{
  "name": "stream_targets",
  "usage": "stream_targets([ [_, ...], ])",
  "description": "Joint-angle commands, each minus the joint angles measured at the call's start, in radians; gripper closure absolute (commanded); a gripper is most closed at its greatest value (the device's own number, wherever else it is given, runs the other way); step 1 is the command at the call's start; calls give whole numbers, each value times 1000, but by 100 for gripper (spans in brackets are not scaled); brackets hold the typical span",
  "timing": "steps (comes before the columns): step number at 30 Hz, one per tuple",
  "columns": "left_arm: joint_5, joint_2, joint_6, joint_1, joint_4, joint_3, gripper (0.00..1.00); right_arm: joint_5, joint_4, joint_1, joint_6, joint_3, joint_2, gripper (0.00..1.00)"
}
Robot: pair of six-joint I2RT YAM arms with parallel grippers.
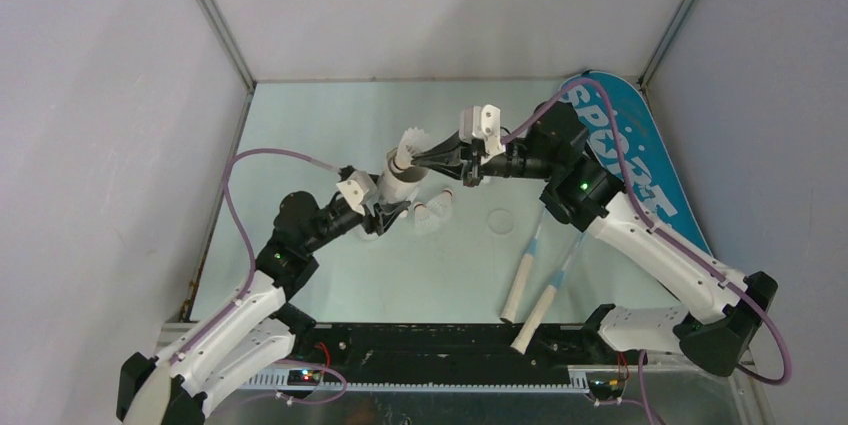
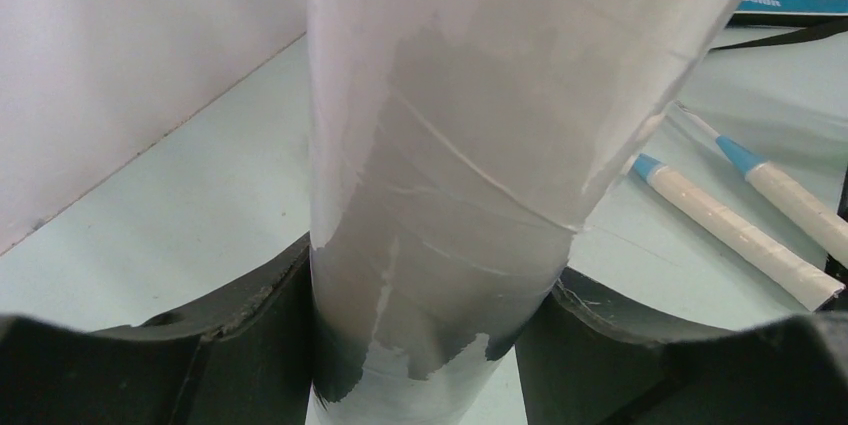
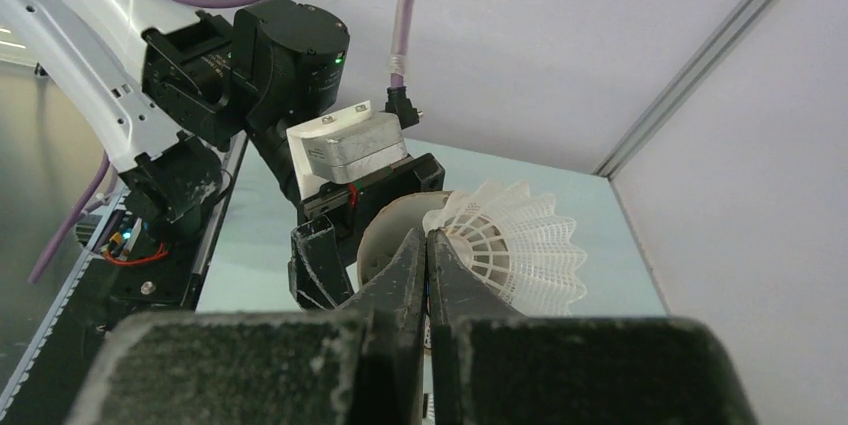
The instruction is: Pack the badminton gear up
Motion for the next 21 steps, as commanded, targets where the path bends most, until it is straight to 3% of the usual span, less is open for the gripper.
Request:
stream_targets([
  [1, 30, 13, -35, 3, -151, -28, 36, -17, -124, 16, -56, 105, 28, 100],
  [16, 40, -26, -32, 3, -144, -49, 35, 60, -338, 69, 9, 257, 175, 98],
  [21, 37, -28, -35, 3, -162, -41, 35, 143, -449, 98, 13, 360, 255, 87],
])
